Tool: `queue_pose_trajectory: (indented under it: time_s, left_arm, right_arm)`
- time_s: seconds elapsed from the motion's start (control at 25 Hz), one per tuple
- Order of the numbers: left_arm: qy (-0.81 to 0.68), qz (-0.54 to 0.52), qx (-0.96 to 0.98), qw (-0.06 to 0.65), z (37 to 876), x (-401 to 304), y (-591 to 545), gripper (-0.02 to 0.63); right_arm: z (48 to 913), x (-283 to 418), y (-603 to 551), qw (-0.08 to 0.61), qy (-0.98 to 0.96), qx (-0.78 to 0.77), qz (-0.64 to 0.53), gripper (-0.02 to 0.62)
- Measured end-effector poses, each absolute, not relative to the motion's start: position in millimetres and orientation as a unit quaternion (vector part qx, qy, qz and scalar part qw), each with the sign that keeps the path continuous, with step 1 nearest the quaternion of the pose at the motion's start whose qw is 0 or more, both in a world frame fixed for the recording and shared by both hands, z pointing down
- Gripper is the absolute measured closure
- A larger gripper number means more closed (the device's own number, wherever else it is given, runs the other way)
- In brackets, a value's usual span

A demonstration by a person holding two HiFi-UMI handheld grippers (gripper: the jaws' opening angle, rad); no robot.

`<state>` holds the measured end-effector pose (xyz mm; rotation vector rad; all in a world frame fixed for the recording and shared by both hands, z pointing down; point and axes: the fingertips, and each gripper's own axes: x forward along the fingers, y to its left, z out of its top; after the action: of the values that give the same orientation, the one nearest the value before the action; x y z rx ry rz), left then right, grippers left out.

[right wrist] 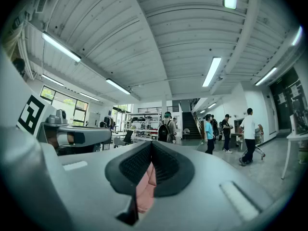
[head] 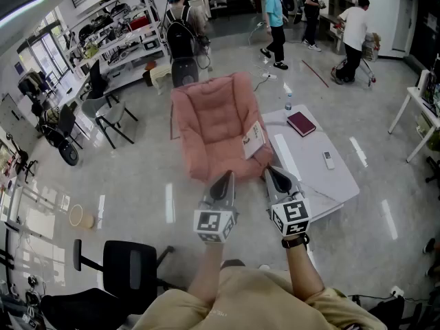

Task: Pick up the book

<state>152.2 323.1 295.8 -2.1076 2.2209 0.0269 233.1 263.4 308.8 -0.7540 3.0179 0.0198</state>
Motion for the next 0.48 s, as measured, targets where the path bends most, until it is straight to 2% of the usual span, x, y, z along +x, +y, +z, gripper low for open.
queue_pose_trajectory:
  time_s: [0.24, 0.48]
  left_arm:
    - [0.723, 0.001, -0.689, 0.037, 302.8, 161.2, 296.7, 0.606]
    - [0.716, 0.001, -0.698, 0.033, 311.4, 146.9, 269.8, 0.606]
  right_arm:
    - [306.8, 242.8, 236.1, 0.019, 0.969, -0.247, 0.012, 0.589]
    - [322.4, 223.3, 216.0, 0.008, 0.967, -0.254, 0.002, 0.589]
